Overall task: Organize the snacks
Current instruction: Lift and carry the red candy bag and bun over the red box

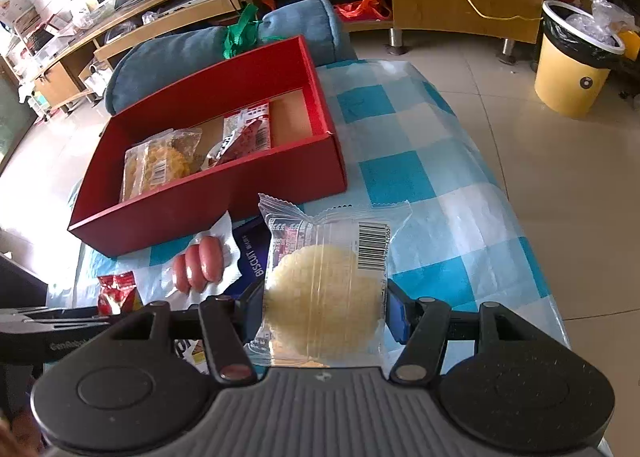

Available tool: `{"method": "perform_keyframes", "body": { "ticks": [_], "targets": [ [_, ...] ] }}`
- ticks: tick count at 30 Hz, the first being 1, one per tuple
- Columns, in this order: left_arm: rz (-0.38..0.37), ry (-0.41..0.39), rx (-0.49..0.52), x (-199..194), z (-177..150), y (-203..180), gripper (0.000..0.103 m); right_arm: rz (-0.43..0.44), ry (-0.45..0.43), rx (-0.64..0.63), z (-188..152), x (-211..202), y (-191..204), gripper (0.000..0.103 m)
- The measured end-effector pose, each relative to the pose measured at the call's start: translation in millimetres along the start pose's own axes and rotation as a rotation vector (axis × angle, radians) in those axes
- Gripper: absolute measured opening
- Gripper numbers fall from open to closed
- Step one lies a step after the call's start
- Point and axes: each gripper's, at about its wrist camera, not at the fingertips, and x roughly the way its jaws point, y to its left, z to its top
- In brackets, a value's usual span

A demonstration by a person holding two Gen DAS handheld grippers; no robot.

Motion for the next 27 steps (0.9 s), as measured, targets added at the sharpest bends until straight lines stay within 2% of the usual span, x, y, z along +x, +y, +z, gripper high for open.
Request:
{"method": "perform_keyframes", "body": {
  "ticks": [15,27],
  "targets": [
    [-0.046,-0.055,0.018,-19.8,6.0,-6.9,0.061,0.015,-0.011,-0.008,4.3,-1.4,3.4,0.056],
    [-0.075,-0.117,0.012,-38.0,25.6,-10.4,0.061,0.041,-0.043,-0.012,17.8,-7.1,10.8,0.056]
  ]
}}
